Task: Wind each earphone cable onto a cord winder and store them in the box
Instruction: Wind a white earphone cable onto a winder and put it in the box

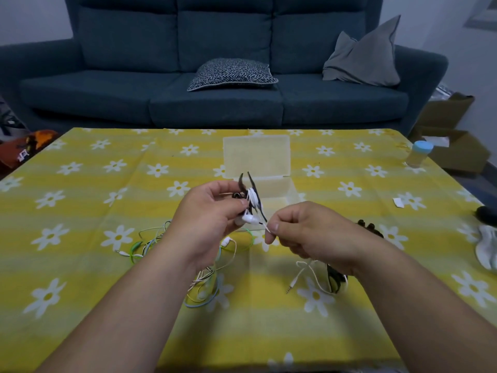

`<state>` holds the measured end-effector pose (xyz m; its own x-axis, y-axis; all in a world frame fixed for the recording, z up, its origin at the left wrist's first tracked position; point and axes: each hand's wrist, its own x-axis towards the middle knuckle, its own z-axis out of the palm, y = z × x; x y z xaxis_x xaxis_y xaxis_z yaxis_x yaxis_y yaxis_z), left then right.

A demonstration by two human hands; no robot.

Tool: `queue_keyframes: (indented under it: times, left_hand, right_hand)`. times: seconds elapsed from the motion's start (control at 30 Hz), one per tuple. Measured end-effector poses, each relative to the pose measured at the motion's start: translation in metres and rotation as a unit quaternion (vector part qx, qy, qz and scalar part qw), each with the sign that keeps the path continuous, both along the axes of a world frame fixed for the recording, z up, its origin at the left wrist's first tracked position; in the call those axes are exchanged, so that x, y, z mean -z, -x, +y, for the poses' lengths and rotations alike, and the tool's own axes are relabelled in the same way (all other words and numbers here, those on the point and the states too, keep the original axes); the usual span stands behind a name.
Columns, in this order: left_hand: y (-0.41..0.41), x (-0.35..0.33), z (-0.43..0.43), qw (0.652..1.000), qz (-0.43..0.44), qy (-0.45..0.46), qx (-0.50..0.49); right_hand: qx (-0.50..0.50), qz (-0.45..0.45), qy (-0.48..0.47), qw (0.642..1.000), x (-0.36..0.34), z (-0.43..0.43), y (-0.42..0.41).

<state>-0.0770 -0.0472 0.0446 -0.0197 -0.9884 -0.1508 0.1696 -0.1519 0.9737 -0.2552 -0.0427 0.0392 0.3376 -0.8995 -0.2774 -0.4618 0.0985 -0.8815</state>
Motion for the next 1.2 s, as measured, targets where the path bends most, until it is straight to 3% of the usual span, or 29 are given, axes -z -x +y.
queue_keyframes:
  times: [0.33, 0.57, 0.8, 0.93, 1.03, 1.2]
  left_hand:
    - [0.006, 0.006, 0.001, 0.996, -0.082, 0.036, 0.01]
    - [0.008, 0.007, 0.004, 0.982, -0.169, 0.067, 0.053]
    - [0.01, 0.01, 0.006, 0.977, -0.176, 0.048, 0.109]
    - [0.009, 0.013, 0.006, 0.972, -0.175, 0.037, 0.152]
    - [0.008, 0.012, 0.007, 0.972, -0.148, 0.031, 0.178]
    - [0.008, 0.008, 0.009, 0.974, -0.07, 0.028, 0.212]
  right_hand:
    - [0.016, -0.033, 0.066, 0.997, -0.009, 0.002, -0.001]
    - [0.062, -0.117, 0.073, 0.988, -0.015, 0.002, -0.001]
    - [0.094, -0.118, 0.104, 0.983, -0.016, 0.001, 0.001]
    - [0.118, -0.049, 0.155, 0.98, -0.017, -0.002, 0.004]
    - [0.143, -0.005, 0.186, 0.972, -0.016, -0.003, 0.006]
    - [0.189, -0.029, 0.176, 0.966, -0.011, -0.007, 0.009]
